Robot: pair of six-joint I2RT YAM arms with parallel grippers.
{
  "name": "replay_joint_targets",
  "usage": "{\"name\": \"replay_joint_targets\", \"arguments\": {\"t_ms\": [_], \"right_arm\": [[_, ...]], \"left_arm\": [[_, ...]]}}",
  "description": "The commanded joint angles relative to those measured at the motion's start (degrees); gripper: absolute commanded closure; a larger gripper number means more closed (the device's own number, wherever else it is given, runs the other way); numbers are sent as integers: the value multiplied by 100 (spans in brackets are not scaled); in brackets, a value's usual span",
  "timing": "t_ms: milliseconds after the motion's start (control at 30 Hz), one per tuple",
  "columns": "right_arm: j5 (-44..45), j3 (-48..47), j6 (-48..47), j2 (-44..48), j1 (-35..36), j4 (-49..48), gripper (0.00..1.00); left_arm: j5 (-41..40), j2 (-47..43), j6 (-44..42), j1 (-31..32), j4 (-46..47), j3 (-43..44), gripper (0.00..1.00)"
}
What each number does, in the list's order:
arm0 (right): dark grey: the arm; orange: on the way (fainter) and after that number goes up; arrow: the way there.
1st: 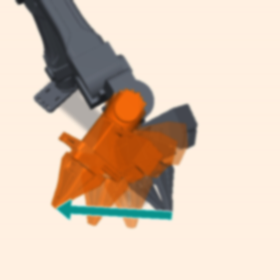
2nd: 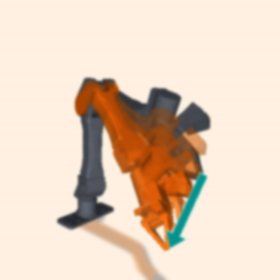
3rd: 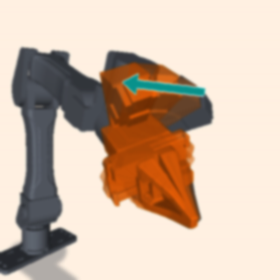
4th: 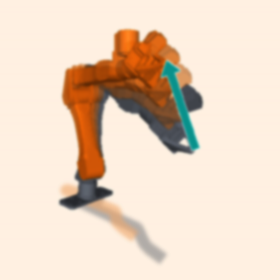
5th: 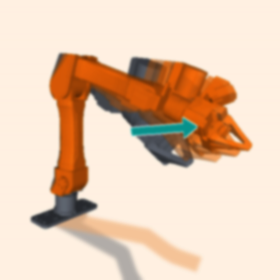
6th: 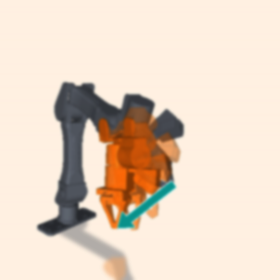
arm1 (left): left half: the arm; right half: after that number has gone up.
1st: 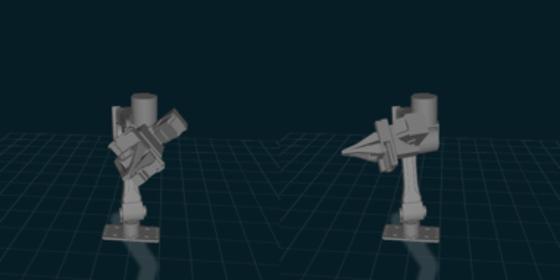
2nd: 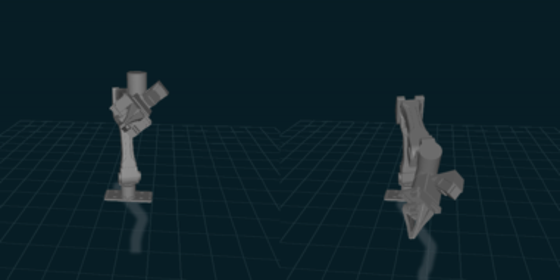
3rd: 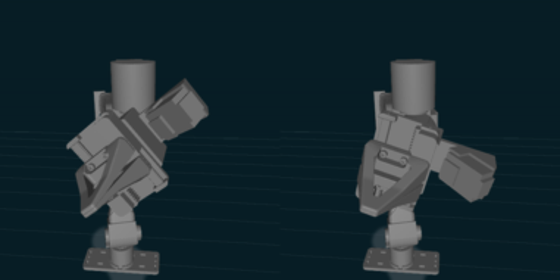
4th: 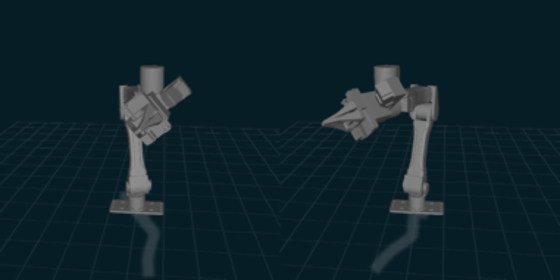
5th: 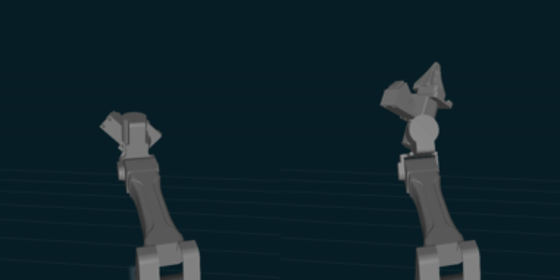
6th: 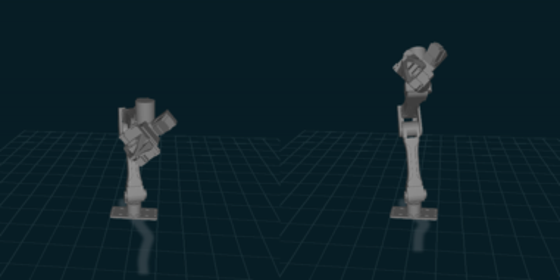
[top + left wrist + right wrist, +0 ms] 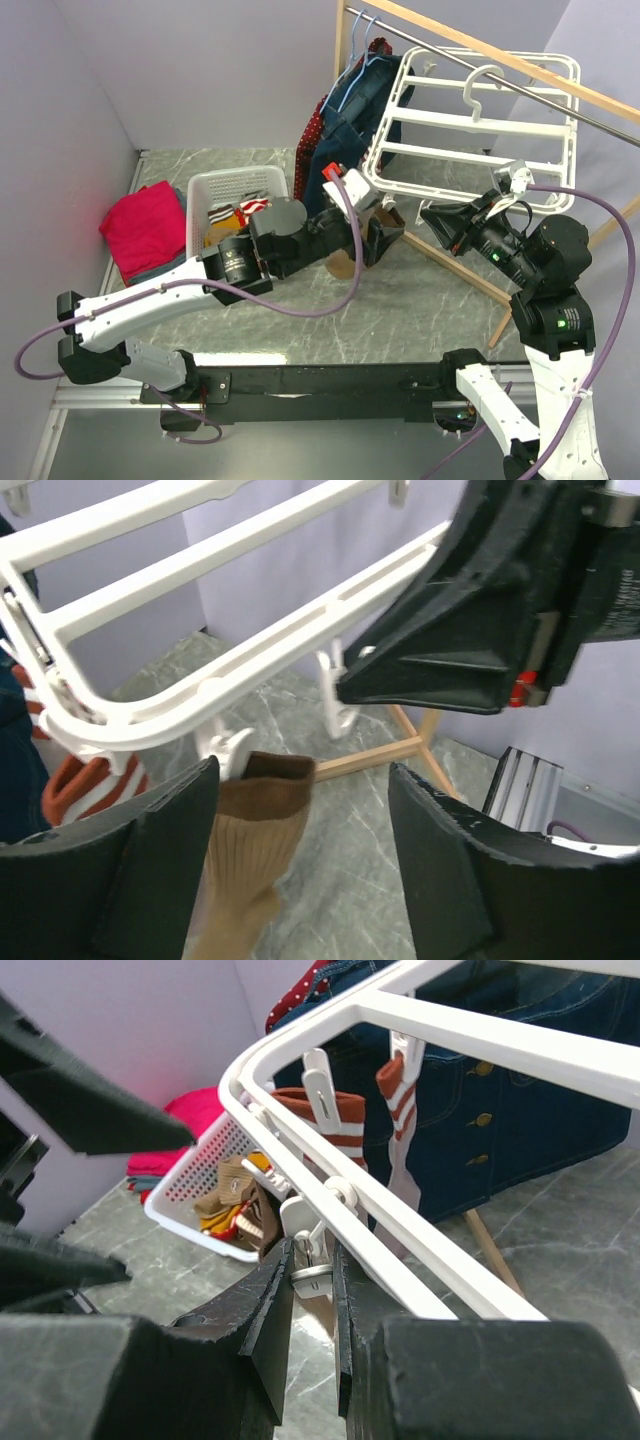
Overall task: Clip the socks to the hanger
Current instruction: Open the clamp at the hanger.
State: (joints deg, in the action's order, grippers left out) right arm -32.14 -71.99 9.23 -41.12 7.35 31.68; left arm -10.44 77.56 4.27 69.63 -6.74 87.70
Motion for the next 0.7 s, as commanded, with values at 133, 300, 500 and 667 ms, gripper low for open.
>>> {"name": "replay_joint_targets", "arguments": {"t_ms": [133,300,500,667], "right_arm": [[-345,26,158,130,64,-30,96],[-451,501,70,394,64,-294,97],[-372,633,-9,439,64,-347,96],[-328,589,-36,430,64,-382,96]], "left_arm": [[-616,663,-462,473,103,931,29],[-1118,1050,125,473,68,1424,37],[-1672,1463,407,473,-292,2013,52],[-1629,1666,635,482,-828,2331,59]]}}
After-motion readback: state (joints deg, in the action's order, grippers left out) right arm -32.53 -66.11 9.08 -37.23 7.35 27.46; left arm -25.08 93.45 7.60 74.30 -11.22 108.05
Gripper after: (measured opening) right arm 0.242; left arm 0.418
